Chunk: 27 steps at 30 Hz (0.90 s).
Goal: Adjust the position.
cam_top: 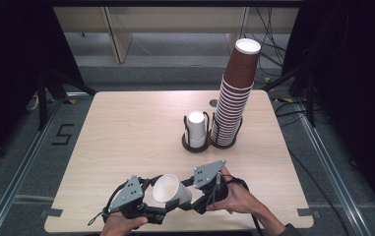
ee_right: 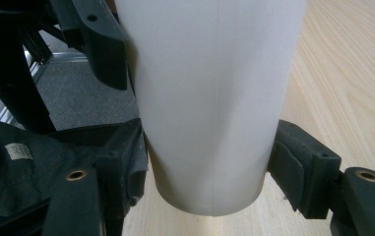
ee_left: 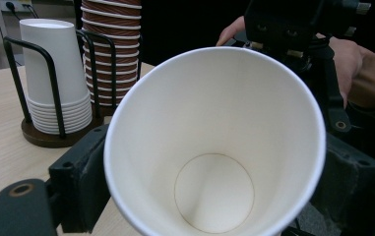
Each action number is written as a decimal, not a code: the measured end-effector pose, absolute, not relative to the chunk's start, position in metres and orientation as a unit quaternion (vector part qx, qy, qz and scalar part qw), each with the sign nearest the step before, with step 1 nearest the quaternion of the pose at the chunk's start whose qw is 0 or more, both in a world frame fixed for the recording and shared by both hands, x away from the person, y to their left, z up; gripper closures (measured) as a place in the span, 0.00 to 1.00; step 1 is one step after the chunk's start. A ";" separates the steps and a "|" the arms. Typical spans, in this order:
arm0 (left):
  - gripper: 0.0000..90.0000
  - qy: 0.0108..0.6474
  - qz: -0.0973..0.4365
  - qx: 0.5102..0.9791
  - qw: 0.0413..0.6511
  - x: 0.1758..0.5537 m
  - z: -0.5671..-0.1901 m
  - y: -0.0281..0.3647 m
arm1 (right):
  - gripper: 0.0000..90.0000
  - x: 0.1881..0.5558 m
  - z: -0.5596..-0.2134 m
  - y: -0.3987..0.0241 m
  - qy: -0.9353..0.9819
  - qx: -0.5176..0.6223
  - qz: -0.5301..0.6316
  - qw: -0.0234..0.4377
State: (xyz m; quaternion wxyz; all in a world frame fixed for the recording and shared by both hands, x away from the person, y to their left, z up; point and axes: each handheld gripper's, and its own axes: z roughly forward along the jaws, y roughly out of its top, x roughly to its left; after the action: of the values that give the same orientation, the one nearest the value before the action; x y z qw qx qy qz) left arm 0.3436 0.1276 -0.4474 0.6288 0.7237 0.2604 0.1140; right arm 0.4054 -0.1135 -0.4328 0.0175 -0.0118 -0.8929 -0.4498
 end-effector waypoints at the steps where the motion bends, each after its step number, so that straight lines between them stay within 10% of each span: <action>1: 0.18 0.263 0.112 0.723 0.628 0.344 -0.447 0.128 | 0.38 0.406 -0.433 -0.114 -0.893 -0.011 -0.450 0.012; 27: 0.27 0.347 0.236 0.737 0.530 0.360 -0.441 0.165 | 0.24 0.416 -0.447 -0.166 -0.885 -0.141 -0.444 -0.010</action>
State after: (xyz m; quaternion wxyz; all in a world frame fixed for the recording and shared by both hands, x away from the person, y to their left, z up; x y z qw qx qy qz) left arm 0.3598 0.1650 -0.4407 0.5298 0.7373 0.3465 0.2360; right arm 0.4163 -0.1660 -0.4470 -0.0100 -0.1408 -0.8850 -0.4437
